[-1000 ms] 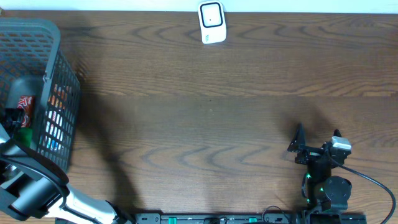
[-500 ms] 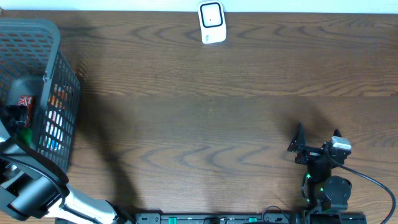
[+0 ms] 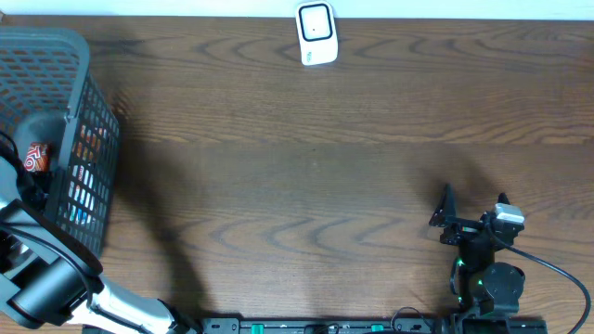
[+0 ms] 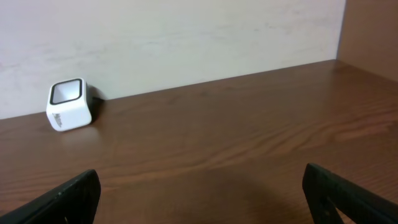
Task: Scan the item barcode
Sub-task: 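Lower the left gripper and grasp the green-capped bottle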
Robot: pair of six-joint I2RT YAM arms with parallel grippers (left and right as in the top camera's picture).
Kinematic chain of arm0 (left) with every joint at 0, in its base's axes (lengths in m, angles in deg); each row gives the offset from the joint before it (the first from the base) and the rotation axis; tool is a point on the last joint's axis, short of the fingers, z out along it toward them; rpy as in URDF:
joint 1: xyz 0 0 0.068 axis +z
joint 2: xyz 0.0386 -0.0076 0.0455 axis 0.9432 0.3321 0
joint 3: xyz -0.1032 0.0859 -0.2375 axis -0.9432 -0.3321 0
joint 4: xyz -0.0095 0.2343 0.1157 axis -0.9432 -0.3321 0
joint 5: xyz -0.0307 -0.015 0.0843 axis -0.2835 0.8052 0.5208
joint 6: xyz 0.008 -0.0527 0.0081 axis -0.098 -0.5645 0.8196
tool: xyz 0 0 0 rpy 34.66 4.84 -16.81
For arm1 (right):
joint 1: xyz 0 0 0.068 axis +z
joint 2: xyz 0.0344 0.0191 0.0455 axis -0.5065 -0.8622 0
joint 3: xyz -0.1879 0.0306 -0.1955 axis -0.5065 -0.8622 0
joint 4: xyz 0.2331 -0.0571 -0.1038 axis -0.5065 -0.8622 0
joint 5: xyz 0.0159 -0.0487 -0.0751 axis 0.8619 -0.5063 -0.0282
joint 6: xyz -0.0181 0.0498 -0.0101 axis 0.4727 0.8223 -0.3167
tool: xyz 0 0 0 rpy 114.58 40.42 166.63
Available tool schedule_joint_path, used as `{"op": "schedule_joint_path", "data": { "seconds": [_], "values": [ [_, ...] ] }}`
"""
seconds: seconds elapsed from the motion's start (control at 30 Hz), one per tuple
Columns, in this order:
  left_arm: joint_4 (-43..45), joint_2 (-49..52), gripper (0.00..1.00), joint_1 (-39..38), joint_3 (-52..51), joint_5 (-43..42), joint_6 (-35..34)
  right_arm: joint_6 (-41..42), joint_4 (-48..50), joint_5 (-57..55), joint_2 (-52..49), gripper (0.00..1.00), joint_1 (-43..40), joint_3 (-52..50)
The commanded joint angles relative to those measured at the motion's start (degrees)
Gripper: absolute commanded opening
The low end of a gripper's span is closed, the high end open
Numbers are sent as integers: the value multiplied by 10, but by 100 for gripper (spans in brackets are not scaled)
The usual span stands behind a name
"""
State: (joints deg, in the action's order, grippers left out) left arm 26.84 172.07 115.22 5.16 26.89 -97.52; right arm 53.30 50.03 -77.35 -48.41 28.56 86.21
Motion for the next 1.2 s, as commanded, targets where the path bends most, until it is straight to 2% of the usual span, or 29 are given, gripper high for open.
{"op": "schedule_joint_path", "data": {
  "seconds": [0.0, 0.53, 0.9, 1.17],
  "values": [
    [5, 4, 98, 2, -3, 3, 1, -6, -1, -3, 2, 99, -2, -1],
    [51, 7, 98, 2, -19, 3, 1, -6, -1, -3, 2, 99, -2, -1],
    [60, 66, 99, 2, -19, -14, 1, -6, -1, -3, 2, 99, -2, -1],
    [56, 60, 77, 2, -17, -14, 1, -6, -1, -3, 2, 99, -2, -1]
  ]
}}
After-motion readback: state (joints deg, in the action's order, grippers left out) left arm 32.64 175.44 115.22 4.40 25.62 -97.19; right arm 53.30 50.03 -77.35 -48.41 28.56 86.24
